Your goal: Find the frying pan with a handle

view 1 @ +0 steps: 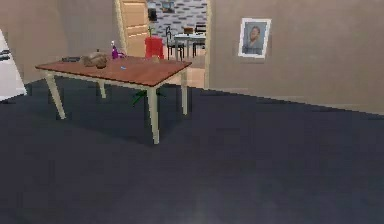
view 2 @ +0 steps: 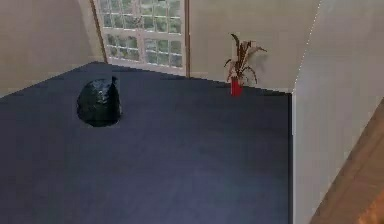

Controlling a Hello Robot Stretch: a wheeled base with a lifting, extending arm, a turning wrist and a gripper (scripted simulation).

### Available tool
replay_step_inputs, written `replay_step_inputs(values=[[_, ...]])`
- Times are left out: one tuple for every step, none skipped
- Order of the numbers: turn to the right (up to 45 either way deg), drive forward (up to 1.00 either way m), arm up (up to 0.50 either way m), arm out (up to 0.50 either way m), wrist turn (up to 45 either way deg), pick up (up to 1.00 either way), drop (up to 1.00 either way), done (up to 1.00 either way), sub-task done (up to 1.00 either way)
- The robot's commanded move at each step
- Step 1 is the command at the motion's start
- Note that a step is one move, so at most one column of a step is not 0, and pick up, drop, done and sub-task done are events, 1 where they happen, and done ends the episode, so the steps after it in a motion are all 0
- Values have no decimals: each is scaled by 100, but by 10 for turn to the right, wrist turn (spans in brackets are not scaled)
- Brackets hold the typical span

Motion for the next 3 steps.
replay_step_inputs(values=[[-330,0,0,0,0,0,0,0,0],[0,100,0,0,0,0,0,0,0],[0,100,0,0,0,0,0,0,0]])
